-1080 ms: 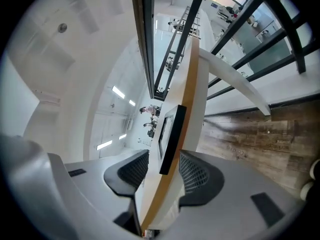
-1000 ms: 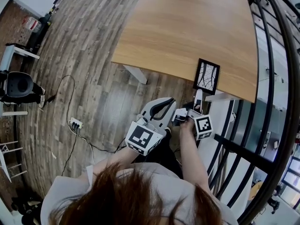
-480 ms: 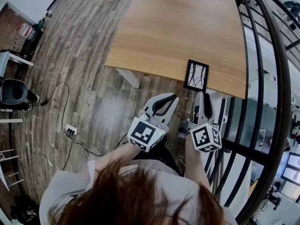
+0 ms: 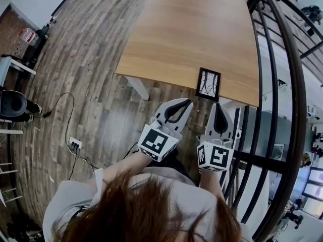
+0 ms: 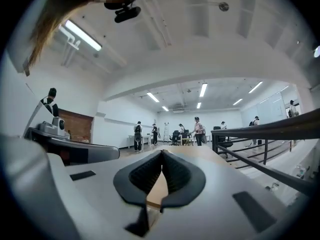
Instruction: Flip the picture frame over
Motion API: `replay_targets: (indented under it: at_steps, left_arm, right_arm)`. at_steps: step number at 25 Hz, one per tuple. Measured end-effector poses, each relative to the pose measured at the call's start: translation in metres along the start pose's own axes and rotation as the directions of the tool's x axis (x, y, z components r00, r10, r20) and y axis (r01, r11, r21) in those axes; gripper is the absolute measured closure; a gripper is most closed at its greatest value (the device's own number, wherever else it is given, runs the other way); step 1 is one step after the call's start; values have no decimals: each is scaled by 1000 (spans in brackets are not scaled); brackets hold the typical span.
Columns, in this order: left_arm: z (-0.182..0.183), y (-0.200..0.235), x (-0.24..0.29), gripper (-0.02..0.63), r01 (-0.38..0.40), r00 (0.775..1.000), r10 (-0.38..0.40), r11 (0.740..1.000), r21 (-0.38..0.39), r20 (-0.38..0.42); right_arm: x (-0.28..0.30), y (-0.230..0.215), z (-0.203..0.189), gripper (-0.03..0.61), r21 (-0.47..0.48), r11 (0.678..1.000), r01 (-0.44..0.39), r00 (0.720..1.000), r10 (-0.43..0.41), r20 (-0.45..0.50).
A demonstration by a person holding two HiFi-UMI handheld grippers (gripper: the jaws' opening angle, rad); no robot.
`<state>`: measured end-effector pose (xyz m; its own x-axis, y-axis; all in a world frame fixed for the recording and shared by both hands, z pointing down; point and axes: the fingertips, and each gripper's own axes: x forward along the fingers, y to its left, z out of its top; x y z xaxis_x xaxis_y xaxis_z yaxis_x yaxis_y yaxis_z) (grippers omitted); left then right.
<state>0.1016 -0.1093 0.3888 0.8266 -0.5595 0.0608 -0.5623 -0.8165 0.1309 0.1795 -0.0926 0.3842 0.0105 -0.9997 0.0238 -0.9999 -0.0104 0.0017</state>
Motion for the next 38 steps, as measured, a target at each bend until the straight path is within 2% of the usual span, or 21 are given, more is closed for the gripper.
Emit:
replay_targets:
  at_steps: [7, 9, 11, 16, 38]
  left_arm:
    - [13, -7, -11, 594, 8, 999, -9, 1000, 29, 31]
    - [18, -7, -11, 594, 6, 999, -8, 999, 35, 40]
    - [19, -8, -11, 594, 9, 999, -10, 999, 41, 41]
    - [20, -8, -14, 594, 15, 999, -17, 998, 58, 34]
    - [34, -9, -18, 594, 22, 998, -25, 998, 59, 55]
  right_arm:
    - [-10, 15, 10, 562, -22, 999, -24, 1000, 24, 12]
    - [-11, 18, 11, 562, -3, 1000, -30, 999, 30, 17]
    - [-10, 20, 11, 561, 17, 999, -36, 999, 36, 20]
    - [-9, 27, 18, 562, -8, 999, -49, 999, 50, 23]
    - [-5, 45, 29, 563, -34, 995, -97, 995, 98, 27]
